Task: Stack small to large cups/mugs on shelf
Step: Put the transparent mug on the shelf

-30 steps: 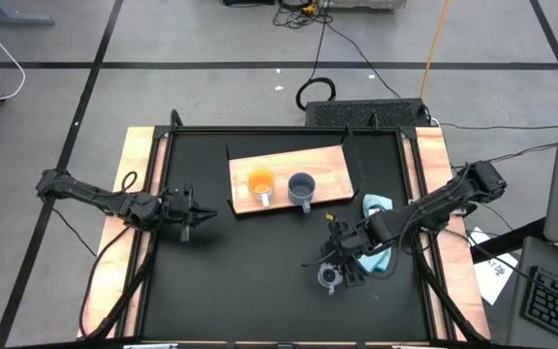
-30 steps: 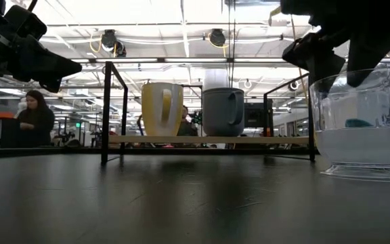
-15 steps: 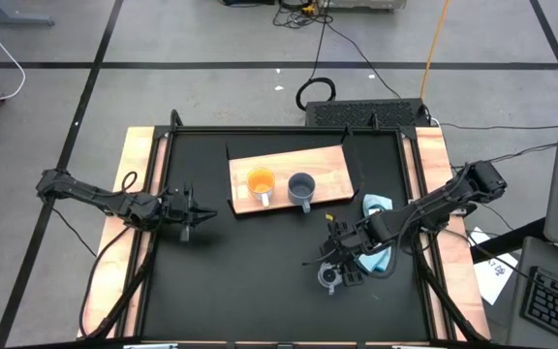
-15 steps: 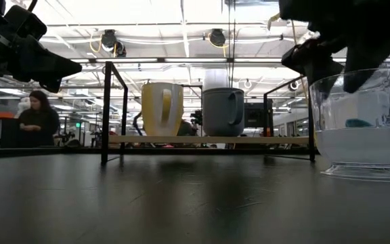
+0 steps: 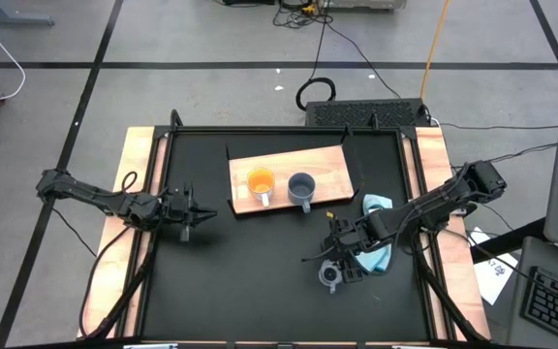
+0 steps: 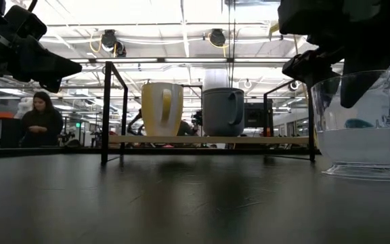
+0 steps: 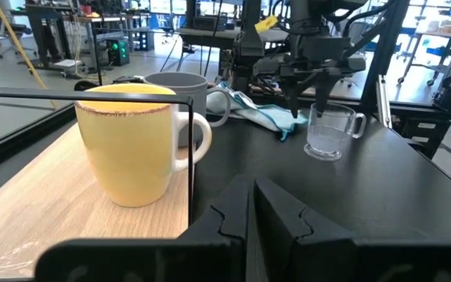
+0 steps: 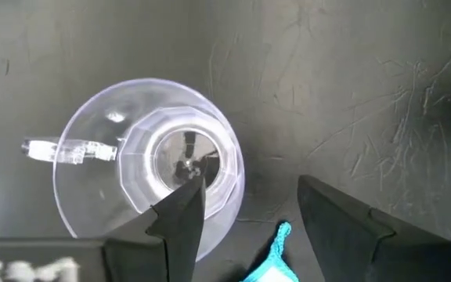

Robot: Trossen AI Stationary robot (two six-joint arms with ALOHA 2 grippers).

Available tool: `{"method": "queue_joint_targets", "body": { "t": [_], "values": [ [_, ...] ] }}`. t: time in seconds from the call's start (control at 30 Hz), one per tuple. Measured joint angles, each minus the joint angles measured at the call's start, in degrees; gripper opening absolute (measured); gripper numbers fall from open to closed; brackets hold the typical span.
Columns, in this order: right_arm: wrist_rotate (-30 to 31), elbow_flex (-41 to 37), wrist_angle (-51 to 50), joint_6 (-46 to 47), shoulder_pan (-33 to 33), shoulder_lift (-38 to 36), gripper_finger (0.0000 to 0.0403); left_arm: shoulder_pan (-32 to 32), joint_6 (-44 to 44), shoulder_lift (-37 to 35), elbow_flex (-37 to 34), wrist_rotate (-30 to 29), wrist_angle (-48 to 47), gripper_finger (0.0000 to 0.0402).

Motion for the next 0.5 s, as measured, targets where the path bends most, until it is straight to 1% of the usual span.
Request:
{"method": "queue_joint_targets", "body": {
  "t": [0.07, 0.17, 0.47, 0.5],
  "values": [
    [0.05, -0.02, 0.58, 0.07, -0.12, 0.00, 0.0183, 0.00, -0.01, 0.00, 0.00, 0.00, 0.01, 0.0026],
    [0.09, -0.02, 1.96, 0.11, -0.23, 0.00, 0.0151, 0.00, 0.00, 0.00, 0.00, 0.00, 0.00, 0.0026],
    [0.13, -0.02, 2.96, 0.81, -1.38, 0.00, 0.0019, 0.00, -0.02, 0.00, 0.00, 0.00, -0.37, 0.0026],
    [0.13, -0.02, 2.96, 0.80, -1.58, 0.00, 0.0010, 0.00, -0.02, 0.00, 0.00, 0.00, -0.37, 0.0026]
  ]
}}
